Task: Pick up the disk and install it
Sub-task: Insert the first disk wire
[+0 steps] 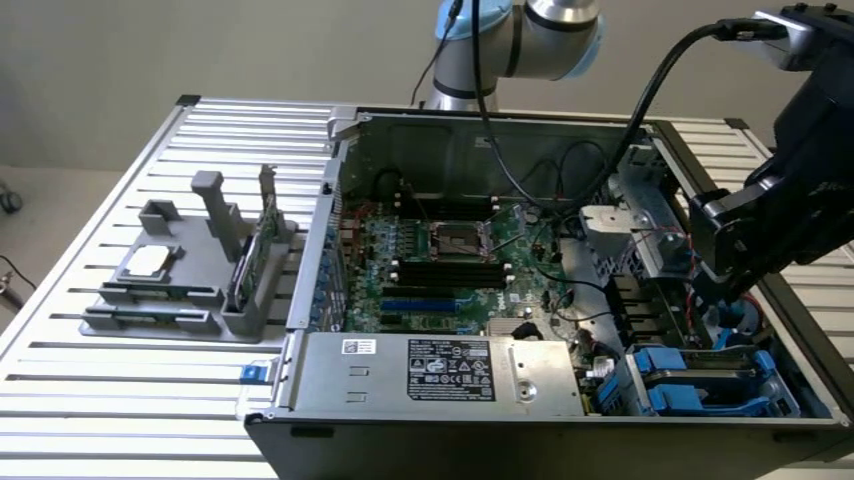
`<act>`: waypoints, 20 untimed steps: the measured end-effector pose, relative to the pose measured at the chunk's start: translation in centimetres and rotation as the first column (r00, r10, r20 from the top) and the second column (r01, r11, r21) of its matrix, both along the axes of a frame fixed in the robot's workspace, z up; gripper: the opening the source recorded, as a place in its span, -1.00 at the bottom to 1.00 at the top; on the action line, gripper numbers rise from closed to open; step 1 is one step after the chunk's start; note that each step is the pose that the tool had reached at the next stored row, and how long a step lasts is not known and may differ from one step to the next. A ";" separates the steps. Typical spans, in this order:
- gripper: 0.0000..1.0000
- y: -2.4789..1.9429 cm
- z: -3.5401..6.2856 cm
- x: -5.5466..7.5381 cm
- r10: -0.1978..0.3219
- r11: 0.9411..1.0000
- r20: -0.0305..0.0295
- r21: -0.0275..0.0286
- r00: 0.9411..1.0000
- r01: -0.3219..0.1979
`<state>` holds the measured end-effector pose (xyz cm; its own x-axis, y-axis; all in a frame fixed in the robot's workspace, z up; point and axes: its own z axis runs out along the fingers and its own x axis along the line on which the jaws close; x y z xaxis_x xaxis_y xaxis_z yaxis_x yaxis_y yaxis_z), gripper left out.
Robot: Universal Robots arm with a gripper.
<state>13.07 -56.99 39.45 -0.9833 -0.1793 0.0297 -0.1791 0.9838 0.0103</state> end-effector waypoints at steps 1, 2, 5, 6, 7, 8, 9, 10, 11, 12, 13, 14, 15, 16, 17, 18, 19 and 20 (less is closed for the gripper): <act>-0.50 0.00 -0.01 0.0 -0.017 1.000 0.000 0.000 1.000 0.017; -0.50 0.00 0.00 0.0 -0.034 0.999 0.000 0.000 0.999 0.034; -0.50 0.00 0.00 0.0 -0.082 0.997 0.000 0.000 0.997 0.082; -0.50 0.00 -0.01 0.0 -0.098 0.995 0.000 0.000 0.995 0.098; -0.50 0.00 0.00 0.0 -0.113 0.994 0.000 0.000 0.994 0.113; -0.50 0.00 -0.01 0.0 -0.129 0.992 0.000 0.000 0.992 0.129; -0.50 0.00 0.00 0.0 -0.144 0.990 0.000 0.000 0.990 0.144; -0.50 0.00 0.00 0.0 -0.157 0.988 0.000 0.001 0.988 0.157; -0.50 0.00 0.00 0.0 -0.172 0.985 0.000 0.001 0.985 0.172; -0.50 -0.01 0.00 0.0 -0.185 0.983 0.000 0.002 0.983 0.185; -0.50 0.00 0.00 0.0 -0.197 0.980 0.000 0.004 0.980 0.197; -0.50 0.00 -0.01 0.0 -0.208 0.978 0.000 0.007 0.978 0.208; -0.50 0.00 -0.01 0.0 -0.219 0.976 -0.001 0.009 0.976 0.219; -0.50 0.00 -0.01 0.0 -0.229 0.973 -0.001 0.012 0.973 0.229; -0.50 0.00 0.00 0.0 -0.240 0.971 -0.001 0.014 0.971 0.240; -0.50 0.00 -0.01 0.0 -0.249 0.968 -0.001 0.016 0.968 0.249; -0.50 0.00 -0.01 0.0 -0.259 0.966 -0.002 0.020 0.966 0.259; -0.50 0.00 -0.01 0.0 -0.268 0.963 -0.001 0.024 0.963 0.268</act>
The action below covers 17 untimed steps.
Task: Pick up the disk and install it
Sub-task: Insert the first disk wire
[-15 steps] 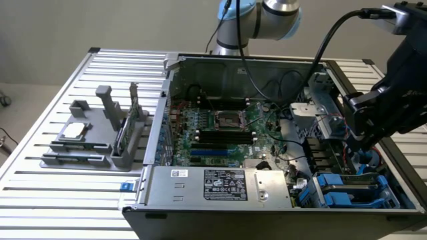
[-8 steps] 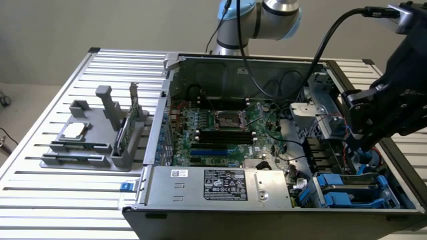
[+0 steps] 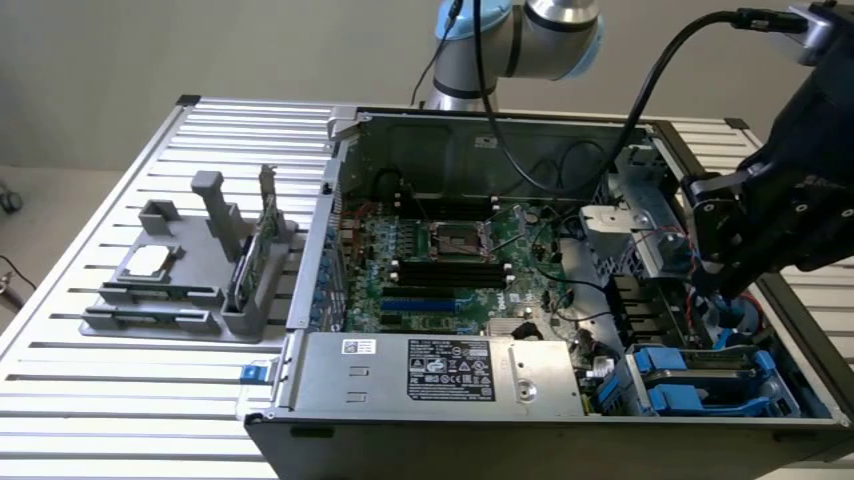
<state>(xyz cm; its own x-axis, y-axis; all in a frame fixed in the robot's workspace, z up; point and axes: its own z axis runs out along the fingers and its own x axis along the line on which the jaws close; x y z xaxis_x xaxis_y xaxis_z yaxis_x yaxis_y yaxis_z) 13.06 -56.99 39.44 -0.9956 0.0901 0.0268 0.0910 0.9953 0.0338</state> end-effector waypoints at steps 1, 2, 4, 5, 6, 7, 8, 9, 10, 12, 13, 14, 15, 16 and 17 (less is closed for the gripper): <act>-0.50 0.00 0.00 0.0 -0.007 1.000 0.003 0.004 1.000 0.007; -0.50 0.00 0.01 0.0 -0.012 1.000 0.006 0.008 1.000 0.012; -0.50 0.00 0.01 0.0 -0.024 1.000 0.013 0.015 1.000 0.024; -0.50 0.00 0.01 0.0 -0.031 0.999 0.017 0.018 0.999 0.031; -0.50 0.00 0.02 0.0 -0.038 0.999 0.020 0.020 0.999 0.037; -0.50 0.00 0.04 0.0 -0.045 0.999 0.023 0.021 0.999 0.044; -0.50 0.00 0.04 0.0 -0.052 0.998 0.026 0.023 0.998 0.052; -0.50 0.00 0.08 0.0 -0.060 0.998 0.028 0.024 0.998 0.059; -0.50 0.00 0.12 0.0 -0.066 0.998 0.029 0.024 0.997 0.066; -0.50 0.00 0.26 0.0 -0.075 0.997 0.030 0.025 0.997 0.075; -0.50 0.00 0.32 0.1 -0.079 0.997 0.030 0.025 0.996 0.078; -0.50 0.00 0.37 0.1 -0.082 0.996 0.030 0.025 0.996 0.082; -0.50 0.00 0.42 0.2 -0.085 0.996 0.030 0.025 0.996 0.084; -0.50 0.00 0.46 0.3 -0.087 0.996 0.030 0.025 0.996 0.086; -0.50 0.00 0.47 0.5 -0.088 0.996 0.030 0.026 0.996 0.087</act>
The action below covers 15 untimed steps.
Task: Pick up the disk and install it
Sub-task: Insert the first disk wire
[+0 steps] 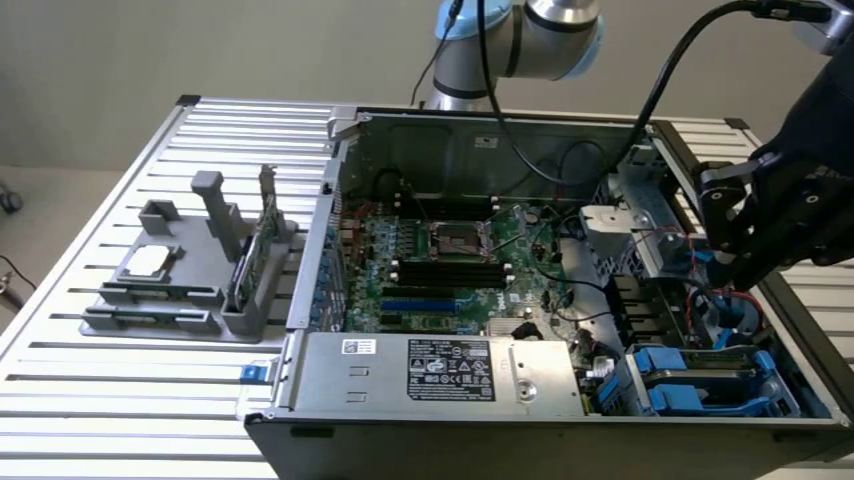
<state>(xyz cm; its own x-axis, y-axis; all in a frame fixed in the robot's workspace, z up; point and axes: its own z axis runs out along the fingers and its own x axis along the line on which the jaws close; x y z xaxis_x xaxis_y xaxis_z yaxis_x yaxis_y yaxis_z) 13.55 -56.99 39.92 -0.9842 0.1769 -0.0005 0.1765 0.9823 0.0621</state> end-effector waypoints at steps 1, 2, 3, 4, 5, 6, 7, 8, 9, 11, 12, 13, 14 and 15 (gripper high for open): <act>-0.50 0.00 0.03 0.2 -0.001 1.000 0.000 0.000 1.000 0.001; -0.50 0.00 0.05 0.3 -0.002 1.000 0.000 0.000 1.000 0.002; -0.50 0.00 0.06 0.5 -0.003 1.000 0.000 0.000 1.000 0.003; -0.50 0.00 0.07 0.7 -0.004 1.000 0.000 0.000 1.000 0.004; -0.50 0.00 0.06 0.9 -0.005 1.000 0.000 0.000 1.000 0.005; -0.50 0.00 0.06 1.0 -0.007 1.000 0.000 0.000 1.000 0.007; -0.50 -0.01 0.06 1.2 -0.008 1.000 0.000 0.000 1.000 0.008; -0.50 -0.01 0.06 1.3 -0.010 1.000 0.000 0.000 1.000 0.010; -0.50 -0.02 0.05 1.4 -0.013 1.000 0.000 0.000 1.000 0.013; -0.50 -0.05 0.02 1.5 -0.020 1.000 0.000 0.000 1.000 0.020; -0.50 -0.07 0.00 1.5 -0.025 1.000 0.000 0.000 1.000 0.025; -0.50 -0.10 -0.02 1.5 -0.030 1.000 0.000 0.000 1.000 0.030; -0.50 -0.12 -0.06 1.5 -0.037 0.999 0.000 0.000 0.999 0.037; -0.50 -0.14 -0.11 1.5 -0.044 0.999 0.000 0.000 0.999 0.044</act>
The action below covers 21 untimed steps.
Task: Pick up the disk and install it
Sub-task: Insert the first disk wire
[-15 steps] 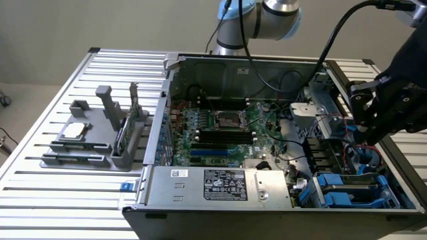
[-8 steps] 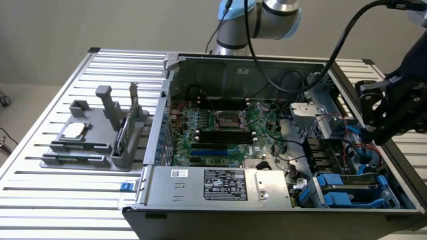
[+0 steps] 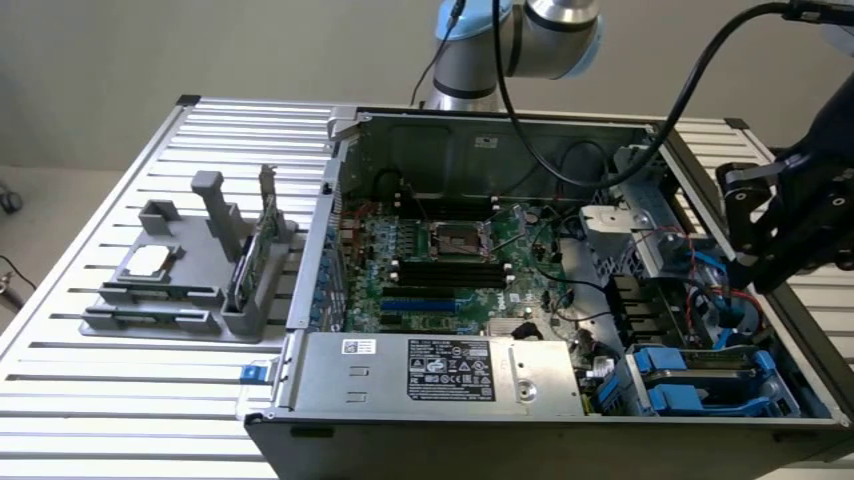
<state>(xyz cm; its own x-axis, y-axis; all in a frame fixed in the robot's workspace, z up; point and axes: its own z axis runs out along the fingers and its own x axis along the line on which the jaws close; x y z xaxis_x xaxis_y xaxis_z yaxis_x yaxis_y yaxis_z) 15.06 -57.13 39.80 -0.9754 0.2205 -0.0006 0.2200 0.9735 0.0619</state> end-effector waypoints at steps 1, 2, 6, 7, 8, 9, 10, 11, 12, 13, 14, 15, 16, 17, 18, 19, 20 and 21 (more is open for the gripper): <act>-0.50 -0.02 -0.07 0.0 -0.008 1.000 0.000 0.000 1.000 0.008; -0.50 -0.03 -0.13 0.0 -0.017 1.000 0.000 0.000 1.000 0.017; -0.50 -0.09 -0.41 0.0 -0.054 0.999 0.000 0.001 0.999 0.054; -0.50 -0.10 -0.48 0.0 -0.063 0.998 0.000 0.001 0.998 0.063; -0.50 -0.12 -0.54 0.0 -0.072 0.997 0.000 0.001 0.997 0.072; -0.50 -0.14 -0.61 0.0 -0.079 0.997 0.000 0.001 0.997 0.079; -0.50 -0.16 -0.68 0.0 -0.086 0.996 0.000 0.001 0.996 0.086; -0.50 -0.18 -0.74 0.1 -0.090 0.996 0.000 0.001 0.996 0.090; -0.50 -0.20 -0.80 0.1 -0.094 0.996 0.000 0.001 0.996 0.094; -0.50 -0.23 -0.87 0.2 -0.097 0.995 0.000 0.002 0.995 0.097; -0.50 -0.25 -0.92 0.3 -0.099 0.995 0.000 0.002 0.995 0.099; -0.50 -0.28 -0.98 0.4 -0.100 0.995 0.000 0.002 0.995 0.100; -0.50 -0.31 -1.03 0.5 -0.102 0.995 0.000 0.002 0.995 0.102; -0.50 -0.34 -1.08 0.7 -0.104 0.995 0.000 0.002 0.995 0.104; -0.50 -0.37 -1.12 0.8 -0.105 0.994 0.000 0.002 0.994 0.105; -0.50 -0.40 -1.16 0.9 -0.106 0.994 0.000 0.002 0.994 0.106; -0.50 -0.44 -1.20 1.1 -0.107 0.994 0.000 0.002 0.994 0.107; -0.50 -0.47 -1.24 1.2 -0.108 0.994 0.000 0.002 0.994 0.108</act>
